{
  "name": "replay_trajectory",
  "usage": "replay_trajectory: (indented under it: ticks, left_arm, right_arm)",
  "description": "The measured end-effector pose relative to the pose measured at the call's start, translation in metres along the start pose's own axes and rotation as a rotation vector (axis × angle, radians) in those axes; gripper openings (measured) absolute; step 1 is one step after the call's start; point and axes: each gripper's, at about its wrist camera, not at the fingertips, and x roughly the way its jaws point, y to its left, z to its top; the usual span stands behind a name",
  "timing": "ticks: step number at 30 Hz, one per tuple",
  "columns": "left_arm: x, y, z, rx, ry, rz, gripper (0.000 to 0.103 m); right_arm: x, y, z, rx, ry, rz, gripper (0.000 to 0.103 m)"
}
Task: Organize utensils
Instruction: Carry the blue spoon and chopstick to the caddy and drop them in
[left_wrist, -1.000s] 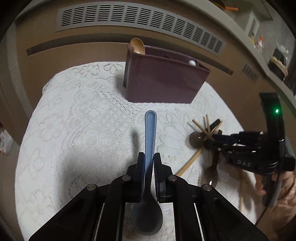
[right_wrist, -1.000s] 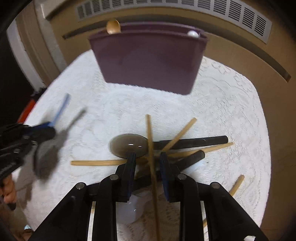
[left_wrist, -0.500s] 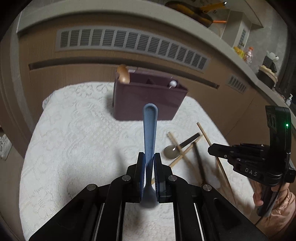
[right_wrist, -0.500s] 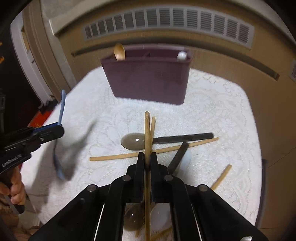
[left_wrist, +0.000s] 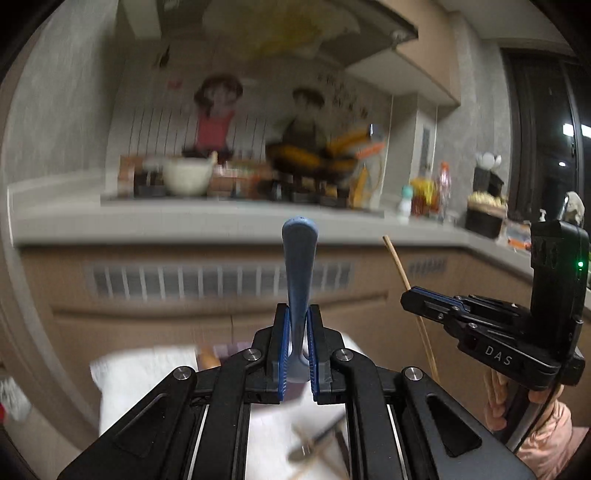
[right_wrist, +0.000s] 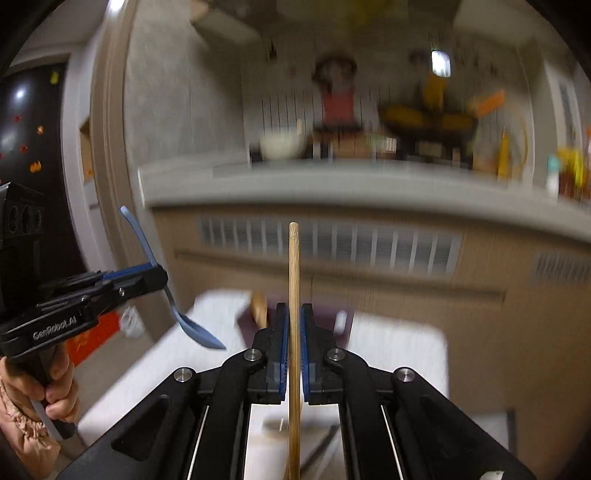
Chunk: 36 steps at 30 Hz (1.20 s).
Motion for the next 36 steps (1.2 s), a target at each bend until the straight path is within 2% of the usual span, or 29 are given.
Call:
replay_trajectory:
  ticks: [3, 6, 12, 20, 25, 30, 36]
  left_arm:
    - [0.011, 0.005, 0.028, 0.006, -0.035, 0.005, 0.01]
    - [0.025, 0.017, 0.041, 0.007, -0.049, 0.024, 0.01]
    - [0.074, 0.045, 0.028, -0.019, 0.008, 0.046, 0.01]
    - [0.15, 0.086, -0.026, -0.071, 0.166, 0.065, 0.01]
    - [0.184, 0.1, -0.061, -0.093, 0.25, 0.068, 0.01]
    - [0.211, 0.109, -0.096, -0.126, 0.345, 0.064, 0.01]
    - [0.224, 0.106, -0.12, -0.134, 0.414, 0.104, 0.013]
  right_arm:
    - [0.005, -0.004, 0.036, 0.004, -0.096, 0.02, 0.005]
    - [0.018, -0.004, 0.055, -0.017, -0.154, 0.01, 0.005]
    - [0.07, -0.018, 0.06, 0.012, -0.142, 0.011, 0.005]
    - [0.161, -0.03, 0.029, 0.048, -0.053, 0.017, 0.005]
    - [0.21, -0.041, 0.001, 0.082, 0.009, 0.013, 0.005]
    - [0.24, -0.048, -0.033, 0.104, 0.112, 0.011, 0.005]
    - [0.25, -0.05, -0.07, 0.095, 0.233, 0.015, 0.005]
